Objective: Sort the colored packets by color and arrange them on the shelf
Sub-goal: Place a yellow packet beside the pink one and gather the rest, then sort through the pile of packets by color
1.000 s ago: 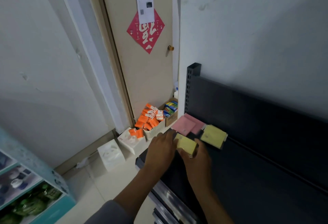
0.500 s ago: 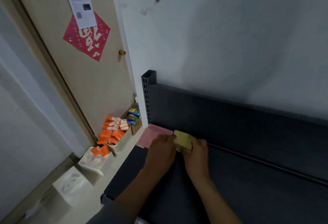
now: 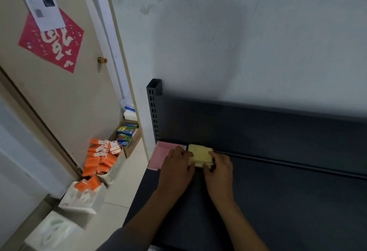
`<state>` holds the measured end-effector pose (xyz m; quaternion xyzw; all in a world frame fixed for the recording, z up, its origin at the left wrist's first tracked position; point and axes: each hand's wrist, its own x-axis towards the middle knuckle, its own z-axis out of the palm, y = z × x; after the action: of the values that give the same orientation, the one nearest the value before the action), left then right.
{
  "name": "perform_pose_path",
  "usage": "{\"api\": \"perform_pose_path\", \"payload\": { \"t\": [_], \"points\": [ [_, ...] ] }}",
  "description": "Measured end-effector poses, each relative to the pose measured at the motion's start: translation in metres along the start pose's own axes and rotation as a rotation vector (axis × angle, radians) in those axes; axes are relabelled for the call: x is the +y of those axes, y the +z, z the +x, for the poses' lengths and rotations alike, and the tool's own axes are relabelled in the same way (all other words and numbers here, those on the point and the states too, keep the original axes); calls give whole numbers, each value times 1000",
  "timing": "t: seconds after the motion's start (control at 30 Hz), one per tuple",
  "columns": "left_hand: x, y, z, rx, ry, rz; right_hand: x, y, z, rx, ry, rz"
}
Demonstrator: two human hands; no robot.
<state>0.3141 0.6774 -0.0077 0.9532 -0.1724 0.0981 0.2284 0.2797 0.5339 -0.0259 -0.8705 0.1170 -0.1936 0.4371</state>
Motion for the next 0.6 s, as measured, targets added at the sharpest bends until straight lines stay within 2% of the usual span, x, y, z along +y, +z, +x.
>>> {"api": "perform_pose_path", "payload": {
  "t": [0.33, 0.6],
  "points": [
    [-25, -7, -12, 43, 108, -42, -13, 18, -32, 176, 2, -42],
    [30, 12, -1, 85, 273, -121, 9, -25, -39, 243, 134, -134]
  ]
}}
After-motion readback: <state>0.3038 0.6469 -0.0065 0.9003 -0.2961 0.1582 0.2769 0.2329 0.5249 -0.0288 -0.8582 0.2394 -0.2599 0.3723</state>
